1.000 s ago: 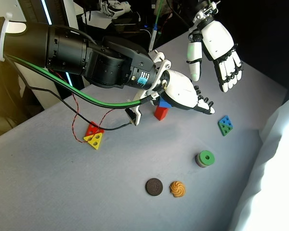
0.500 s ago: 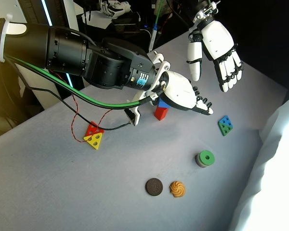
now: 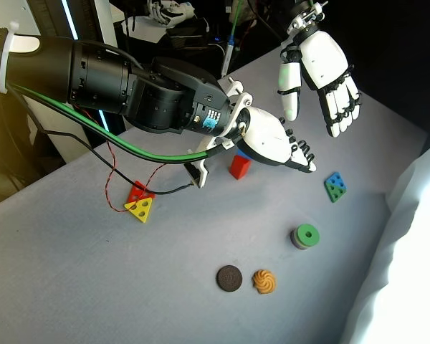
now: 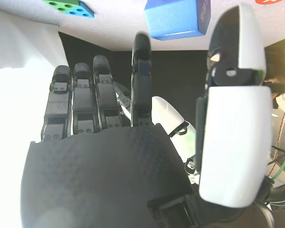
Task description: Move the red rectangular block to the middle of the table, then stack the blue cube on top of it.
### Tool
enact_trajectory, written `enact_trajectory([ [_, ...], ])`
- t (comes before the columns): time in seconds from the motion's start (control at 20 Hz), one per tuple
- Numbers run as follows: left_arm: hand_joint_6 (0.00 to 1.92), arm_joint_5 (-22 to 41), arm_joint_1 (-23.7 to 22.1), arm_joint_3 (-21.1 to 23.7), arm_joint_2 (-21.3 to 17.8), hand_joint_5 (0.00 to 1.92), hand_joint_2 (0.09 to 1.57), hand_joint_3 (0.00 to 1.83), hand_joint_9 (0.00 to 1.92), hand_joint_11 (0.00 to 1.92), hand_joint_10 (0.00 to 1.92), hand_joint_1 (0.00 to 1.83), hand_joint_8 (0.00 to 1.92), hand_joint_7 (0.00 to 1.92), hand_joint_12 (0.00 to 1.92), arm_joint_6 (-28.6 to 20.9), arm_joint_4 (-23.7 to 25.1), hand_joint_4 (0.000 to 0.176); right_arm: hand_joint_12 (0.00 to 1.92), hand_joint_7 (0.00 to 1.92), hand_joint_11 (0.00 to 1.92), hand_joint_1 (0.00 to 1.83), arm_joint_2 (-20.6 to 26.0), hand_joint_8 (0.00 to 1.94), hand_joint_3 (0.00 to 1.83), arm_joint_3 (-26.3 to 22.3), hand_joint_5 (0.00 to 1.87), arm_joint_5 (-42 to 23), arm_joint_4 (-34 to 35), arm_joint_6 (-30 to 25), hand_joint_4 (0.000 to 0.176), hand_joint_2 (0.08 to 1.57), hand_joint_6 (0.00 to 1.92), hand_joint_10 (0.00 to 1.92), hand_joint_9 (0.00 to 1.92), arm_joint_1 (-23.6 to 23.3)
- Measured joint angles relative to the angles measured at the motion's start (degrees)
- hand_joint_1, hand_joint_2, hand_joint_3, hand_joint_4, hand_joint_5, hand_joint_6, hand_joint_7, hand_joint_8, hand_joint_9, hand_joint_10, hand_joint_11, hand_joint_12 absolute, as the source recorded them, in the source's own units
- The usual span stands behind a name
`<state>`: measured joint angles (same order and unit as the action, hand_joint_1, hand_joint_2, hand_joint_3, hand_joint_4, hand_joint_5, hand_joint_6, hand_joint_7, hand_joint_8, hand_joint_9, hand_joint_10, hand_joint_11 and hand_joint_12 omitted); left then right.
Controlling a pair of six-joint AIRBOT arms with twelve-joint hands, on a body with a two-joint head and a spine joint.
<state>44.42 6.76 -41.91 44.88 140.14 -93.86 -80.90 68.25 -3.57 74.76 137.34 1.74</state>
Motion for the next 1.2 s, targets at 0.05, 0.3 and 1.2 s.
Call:
enact_trajectory([
  [0.05, 0.00, 0.0, 0.0, 0.0, 0.0, 0.28, 1.29, 0.00, 0.21, 0.00, 0.00, 0.03, 0.00, 0.25, 0.40, 0.0, 0.0, 0.000, 0.00, 0.00, 0.00, 0.61, 0.0, 0.00, 0.00, 0.1, 0.07, 0.0, 0.0, 0.0, 0.084, 0.83, 0.00, 0.00, 0.00, 0.0],
  [0.3, 0.00, 0.0, -0.1, 0.0, 0.0, 0.28, 1.29, 0.00, 0.21, 0.00, 0.00, 0.03, 0.00, 0.25, 0.39, 0.0, 0.0, 0.000, 0.00, 0.00, 0.00, 0.70, 1.6, 0.00, 0.00, -0.4, 0.00, 0.6, 0.0, -0.1, 0.000, 0.81, 0.00, 0.00, 0.00, 0.0],
  [1.2, 0.00, 2.5, -4.0, 2.7, 0.7, 0.27, 1.30, 0.00, 0.21, 0.00, 0.00, 0.01, 0.00, 0.25, 0.40, 5.6, -4.5, 0.000, 0.02, 0.00, 0.03, 0.45, 26.5, 0.00, 0.00, -15.1, 0.00, -14.2, -25.4, -19.6, 0.000, 0.84, 0.00, 0.00, 0.00, 11.0],
])
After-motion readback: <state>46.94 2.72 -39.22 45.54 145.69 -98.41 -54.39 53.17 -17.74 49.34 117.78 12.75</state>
